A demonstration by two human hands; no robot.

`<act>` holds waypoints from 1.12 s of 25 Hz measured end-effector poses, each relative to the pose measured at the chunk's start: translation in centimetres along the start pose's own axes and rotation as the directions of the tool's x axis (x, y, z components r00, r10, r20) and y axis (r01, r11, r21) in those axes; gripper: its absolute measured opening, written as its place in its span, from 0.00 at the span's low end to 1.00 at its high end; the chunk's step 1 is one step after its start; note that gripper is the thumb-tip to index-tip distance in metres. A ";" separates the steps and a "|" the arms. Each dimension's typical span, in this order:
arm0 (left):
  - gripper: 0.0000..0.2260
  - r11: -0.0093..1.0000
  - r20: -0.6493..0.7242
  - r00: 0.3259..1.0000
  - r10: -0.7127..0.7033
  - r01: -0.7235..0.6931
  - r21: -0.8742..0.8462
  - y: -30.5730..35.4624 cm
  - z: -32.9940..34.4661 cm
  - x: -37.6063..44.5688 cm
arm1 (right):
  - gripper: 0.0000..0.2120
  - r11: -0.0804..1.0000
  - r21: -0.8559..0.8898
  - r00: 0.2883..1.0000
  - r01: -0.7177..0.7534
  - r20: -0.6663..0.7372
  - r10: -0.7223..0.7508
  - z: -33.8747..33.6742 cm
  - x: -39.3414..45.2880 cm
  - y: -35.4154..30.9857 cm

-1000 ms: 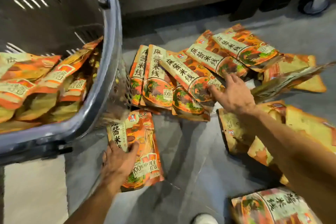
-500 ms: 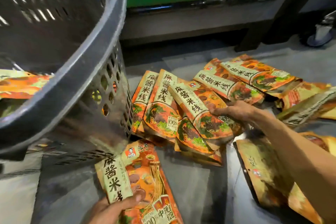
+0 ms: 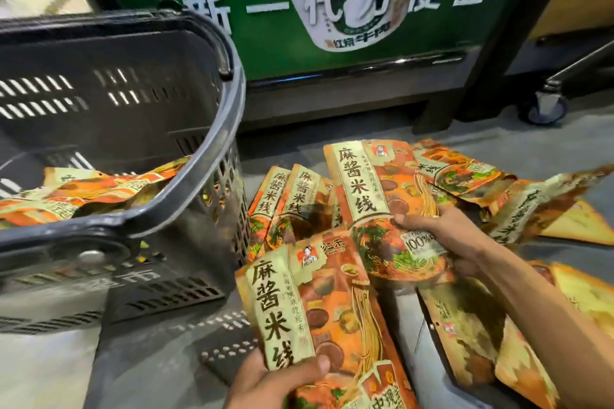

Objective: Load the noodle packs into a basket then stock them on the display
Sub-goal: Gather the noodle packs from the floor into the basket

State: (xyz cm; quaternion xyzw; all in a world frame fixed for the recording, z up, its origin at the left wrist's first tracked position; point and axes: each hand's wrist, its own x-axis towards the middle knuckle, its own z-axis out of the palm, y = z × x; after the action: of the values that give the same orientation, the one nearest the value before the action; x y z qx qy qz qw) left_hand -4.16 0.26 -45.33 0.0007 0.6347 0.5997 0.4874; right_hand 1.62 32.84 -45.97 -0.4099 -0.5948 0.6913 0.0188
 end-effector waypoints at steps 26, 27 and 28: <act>0.25 0.938 -0.343 0.891 0.298 -0.340 -0.067 33.2 -26.5 -12.1 | 0.14 0.962 0.144 0.930 0.232 0.259 -0.262 30.4 -12.0 -26.4; 0.25 0.954 -0.361 0.899 0.247 -0.290 -0.070 32.8 -28.0 -11.7 | 0.14 0.975 0.108 0.938 0.193 0.273 -0.216 31.8 -11.8 -25.9; 0.26 0.972 -0.377 0.907 0.189 -0.228 -0.061 32.3 -29.3 -11.1 | 0.13 0.987 0.059 0.947 0.152 0.275 -0.163 33.1 -11.4 -25.2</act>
State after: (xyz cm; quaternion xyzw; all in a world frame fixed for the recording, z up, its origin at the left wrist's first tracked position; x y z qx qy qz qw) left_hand -35.32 -19.49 -19.54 -0.0692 0.6793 0.6697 0.2921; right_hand -21.96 7.60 -20.11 -0.2590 -0.6093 0.7494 -0.0025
